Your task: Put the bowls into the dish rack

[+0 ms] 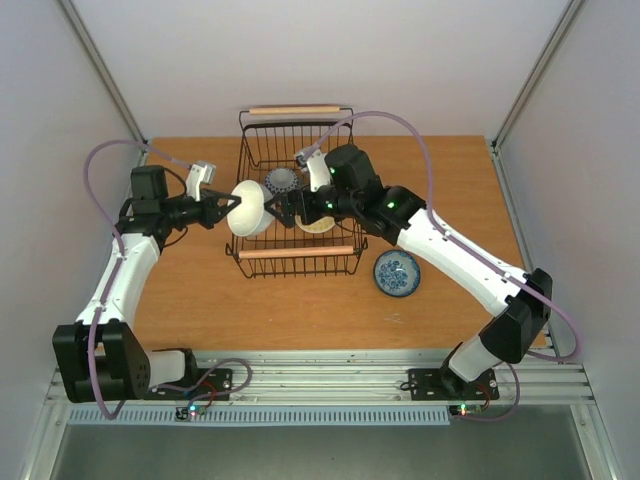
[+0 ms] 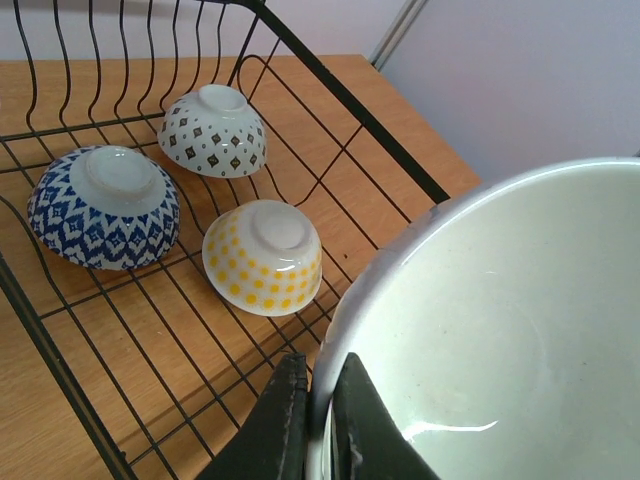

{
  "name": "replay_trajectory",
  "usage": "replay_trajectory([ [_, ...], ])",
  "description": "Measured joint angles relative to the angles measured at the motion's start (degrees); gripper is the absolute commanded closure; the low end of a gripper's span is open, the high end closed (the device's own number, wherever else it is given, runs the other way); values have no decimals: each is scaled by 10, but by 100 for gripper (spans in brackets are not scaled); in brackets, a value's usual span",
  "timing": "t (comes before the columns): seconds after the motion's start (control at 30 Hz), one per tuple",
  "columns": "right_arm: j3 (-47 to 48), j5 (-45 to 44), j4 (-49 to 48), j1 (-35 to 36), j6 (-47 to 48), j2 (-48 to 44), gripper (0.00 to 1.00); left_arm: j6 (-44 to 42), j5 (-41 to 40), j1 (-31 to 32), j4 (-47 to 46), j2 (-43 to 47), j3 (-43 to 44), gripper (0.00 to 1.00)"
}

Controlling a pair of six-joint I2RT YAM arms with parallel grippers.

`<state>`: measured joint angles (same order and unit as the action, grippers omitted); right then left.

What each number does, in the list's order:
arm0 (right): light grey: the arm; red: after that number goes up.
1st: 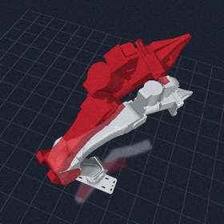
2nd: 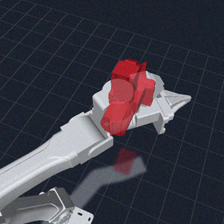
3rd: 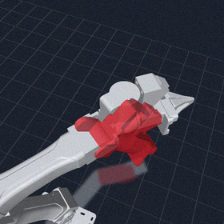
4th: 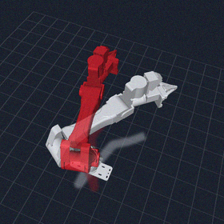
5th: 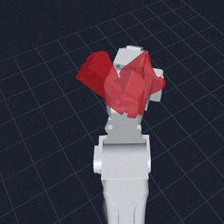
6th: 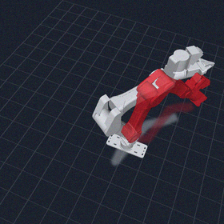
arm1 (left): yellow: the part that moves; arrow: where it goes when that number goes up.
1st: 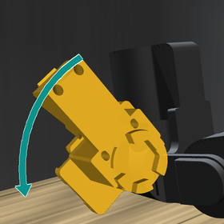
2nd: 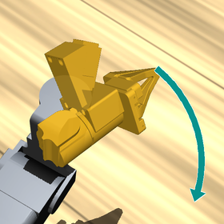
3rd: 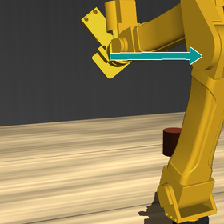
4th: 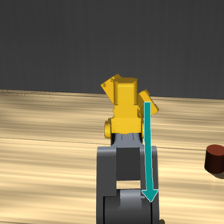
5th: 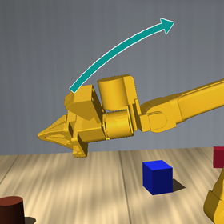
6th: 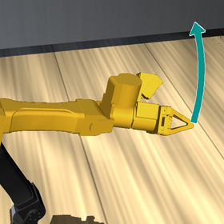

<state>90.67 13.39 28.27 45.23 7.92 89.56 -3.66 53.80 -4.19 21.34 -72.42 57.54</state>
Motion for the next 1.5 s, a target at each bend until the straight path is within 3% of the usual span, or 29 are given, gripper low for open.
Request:
replay_trajectory([
  [0.23, -43, 129, -65, 2, -74, 11, 1, 2, 0, 0, -5, 0, 0, 99],
  [0.63, -77, 148, -115, 2, -125, 37, 1, 2, 14, 0, -11, 0, 0, 99],
  [0.9, -120, 208, -221, -13, -183, 60, 3, 2, 25, -2, -15, 0, 0, 100],
  [1.3, -133, 242, -283, -19, -213, 69, 32, 3, 25, -3, -19, 0, 0, 100],
  [1.4, -134, 241, -288, -19, -212, 69, 51, 3, 24, -3, -20, 0, 0, 100],
  [1.5, -136, 240, -291, -19, -211, 69, 86, 3, 24, -3, -20, 0, 0, 99],
])
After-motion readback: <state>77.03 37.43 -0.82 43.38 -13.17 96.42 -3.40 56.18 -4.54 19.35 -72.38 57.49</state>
